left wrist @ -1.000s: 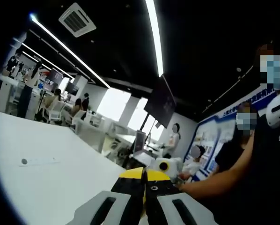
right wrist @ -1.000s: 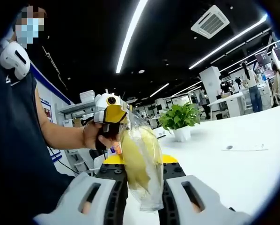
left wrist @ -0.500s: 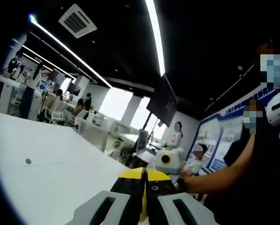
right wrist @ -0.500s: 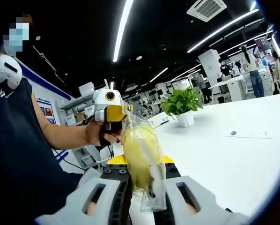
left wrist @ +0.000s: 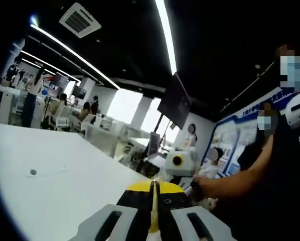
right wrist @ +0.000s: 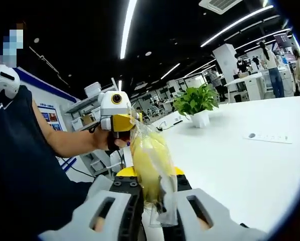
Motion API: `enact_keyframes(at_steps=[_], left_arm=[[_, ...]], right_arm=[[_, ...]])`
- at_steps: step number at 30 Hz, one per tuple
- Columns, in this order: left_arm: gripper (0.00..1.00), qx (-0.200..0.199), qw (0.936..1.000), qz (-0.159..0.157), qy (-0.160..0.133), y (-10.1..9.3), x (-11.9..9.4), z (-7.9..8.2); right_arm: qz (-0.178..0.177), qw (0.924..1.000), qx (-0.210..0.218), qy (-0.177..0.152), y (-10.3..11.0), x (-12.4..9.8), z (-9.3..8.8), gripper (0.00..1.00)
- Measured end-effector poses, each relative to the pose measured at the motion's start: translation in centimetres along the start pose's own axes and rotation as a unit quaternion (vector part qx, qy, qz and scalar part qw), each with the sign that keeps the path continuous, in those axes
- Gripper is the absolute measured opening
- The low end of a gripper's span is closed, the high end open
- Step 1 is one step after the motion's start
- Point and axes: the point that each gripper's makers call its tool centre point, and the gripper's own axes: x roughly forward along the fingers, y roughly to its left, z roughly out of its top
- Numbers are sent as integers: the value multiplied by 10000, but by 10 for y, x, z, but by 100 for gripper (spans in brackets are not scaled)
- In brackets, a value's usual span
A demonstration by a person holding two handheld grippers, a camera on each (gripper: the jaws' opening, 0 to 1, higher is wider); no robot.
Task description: Compare the silicone blocks by pressing each to a similar depth, holding the contact briefly, and releasing to observe deformation and rebound differences across the visible hardness samples.
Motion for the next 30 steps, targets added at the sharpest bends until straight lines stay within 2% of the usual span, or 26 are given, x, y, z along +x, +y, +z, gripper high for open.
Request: enact_keyframes(at_steps=[2,5,9,11,15,18,22,24,25,28,30], left_arm=[[0,-74,10000,26,-29,1,-1,1],[0,279,9996,45,4,0,-3,2],[0,-41,9999,108,45,3,-4,0],[0,-168,9996,196,133,5,-4,-5],[0,-267,9992,248,178,10,-4,-13],[0,-116,9995,236,159,8,-3,-16],[0,-113,9995,259,144,6,-1,-13],[0,-616,9976,234,215,3,-2,-14],[0,-457,9984,294,137,8,-2,-12],[0,-336,9988,333,137,8,0,-13],[0,-347,9987,336,139,8,1,-14]], right_arm=[[31,10000,14,7,1,1,1,4],[32,10000,-11,43,1,2,1,4],[21,9999,58,111,1,2,-1,4],[-62,9995,78,310,-1,2,-6,4],[-103,9989,54,464,-2,2,-12,4],[-113,9986,88,518,-4,0,-14,4],[-101,9989,109,445,-5,-4,-14,5],[-128,9990,130,400,-5,-3,-14,7],[-145,9988,318,339,-5,-3,-13,7],[-146,9990,283,303,-7,-3,-15,9],[-148,9986,438,252,-9,-4,-16,10]])
